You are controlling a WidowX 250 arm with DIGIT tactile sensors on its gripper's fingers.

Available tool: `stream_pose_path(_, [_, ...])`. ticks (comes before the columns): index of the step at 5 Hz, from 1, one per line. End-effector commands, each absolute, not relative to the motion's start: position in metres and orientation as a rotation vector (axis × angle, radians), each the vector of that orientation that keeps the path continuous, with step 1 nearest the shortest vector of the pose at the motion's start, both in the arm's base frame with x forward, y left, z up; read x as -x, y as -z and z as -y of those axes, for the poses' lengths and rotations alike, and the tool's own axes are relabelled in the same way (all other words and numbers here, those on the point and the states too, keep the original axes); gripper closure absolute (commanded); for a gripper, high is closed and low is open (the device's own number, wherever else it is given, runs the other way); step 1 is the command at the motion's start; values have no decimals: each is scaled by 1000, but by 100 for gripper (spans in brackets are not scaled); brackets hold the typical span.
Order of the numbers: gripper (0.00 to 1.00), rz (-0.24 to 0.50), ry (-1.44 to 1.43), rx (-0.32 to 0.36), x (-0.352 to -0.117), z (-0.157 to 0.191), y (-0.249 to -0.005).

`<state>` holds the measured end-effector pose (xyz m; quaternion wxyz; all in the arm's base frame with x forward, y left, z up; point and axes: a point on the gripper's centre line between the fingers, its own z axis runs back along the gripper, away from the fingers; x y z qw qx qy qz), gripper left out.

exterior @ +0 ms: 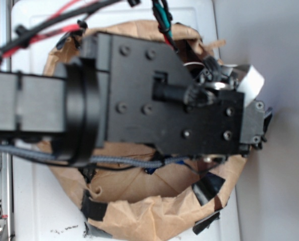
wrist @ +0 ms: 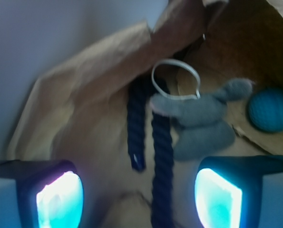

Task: Grab the blue ball.

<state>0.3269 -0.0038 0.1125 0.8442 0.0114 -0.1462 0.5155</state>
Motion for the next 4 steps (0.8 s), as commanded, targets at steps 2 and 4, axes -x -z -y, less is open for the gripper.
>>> stream_pose_path(2, [0, 271, -1021, -8, -260, -51, -145])
stream_pose_path(4, [0, 260, -1112, -135, -261, -51, -131])
